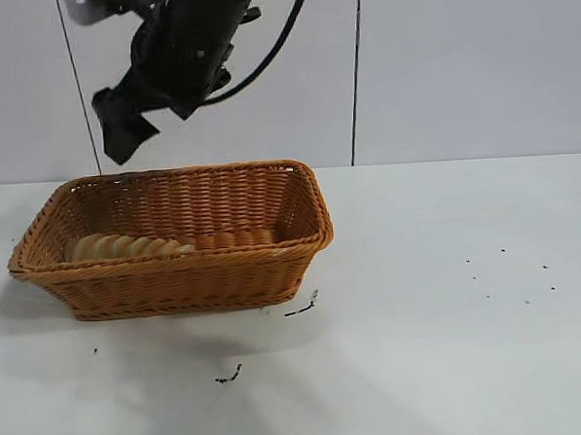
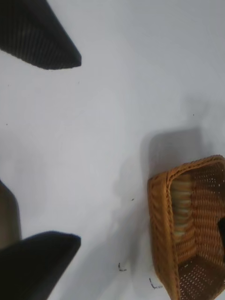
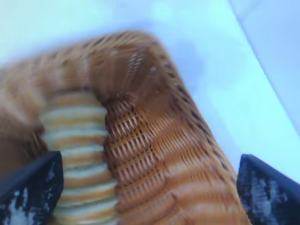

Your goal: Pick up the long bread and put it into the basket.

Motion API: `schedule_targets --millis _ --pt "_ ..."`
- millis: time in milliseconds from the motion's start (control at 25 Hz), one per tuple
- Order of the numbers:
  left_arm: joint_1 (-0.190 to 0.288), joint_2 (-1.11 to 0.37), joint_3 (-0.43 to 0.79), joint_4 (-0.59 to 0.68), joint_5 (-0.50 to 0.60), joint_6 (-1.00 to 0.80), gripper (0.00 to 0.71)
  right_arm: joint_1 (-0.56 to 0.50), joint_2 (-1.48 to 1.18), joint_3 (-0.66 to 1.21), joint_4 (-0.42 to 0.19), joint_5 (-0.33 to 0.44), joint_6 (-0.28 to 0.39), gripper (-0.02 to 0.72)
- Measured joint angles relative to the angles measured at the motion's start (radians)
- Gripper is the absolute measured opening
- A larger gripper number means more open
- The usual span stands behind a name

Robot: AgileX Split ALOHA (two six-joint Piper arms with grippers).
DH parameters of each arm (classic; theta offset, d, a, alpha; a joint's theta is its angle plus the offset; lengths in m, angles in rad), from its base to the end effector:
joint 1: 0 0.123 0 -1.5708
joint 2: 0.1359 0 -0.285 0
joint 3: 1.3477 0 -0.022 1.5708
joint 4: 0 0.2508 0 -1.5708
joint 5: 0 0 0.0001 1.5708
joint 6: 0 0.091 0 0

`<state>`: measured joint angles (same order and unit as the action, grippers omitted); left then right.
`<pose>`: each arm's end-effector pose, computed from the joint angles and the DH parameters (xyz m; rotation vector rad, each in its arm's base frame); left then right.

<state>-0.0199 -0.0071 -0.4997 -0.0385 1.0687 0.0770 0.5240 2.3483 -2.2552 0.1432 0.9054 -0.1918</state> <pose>-0.0063 -0.0029 0.2766 0.1012 2.0424 -0.0104 0.4557 0.2751 0.2464 -0.8160 2.3596 0.3174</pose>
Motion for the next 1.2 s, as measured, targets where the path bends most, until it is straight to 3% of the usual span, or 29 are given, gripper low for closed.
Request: schedule_targets --millis 280,640,1040,1200 --pt "0.000 0.000 0.000 0.000 0.000 0.000 0.692 -0.233 0.000 0.000 -0.018 0.037 0.020 0.689" --pt "0.000 0.000 0.000 0.000 0.000 0.000 0.692 -0.480 0.000 0.000 -0.029 0.151 0.027 0.689" --pt "0.000 0.000 0.000 0.000 0.000 0.000 0.692 -0.517 -0.007 0.000 -0.025 0.298 0.033 0.689" --pt "0.000 0.000 0.000 0.000 0.000 0.000 0.692 -0.517 -0.028 0.000 -0.025 0.309 0.061 0.689"
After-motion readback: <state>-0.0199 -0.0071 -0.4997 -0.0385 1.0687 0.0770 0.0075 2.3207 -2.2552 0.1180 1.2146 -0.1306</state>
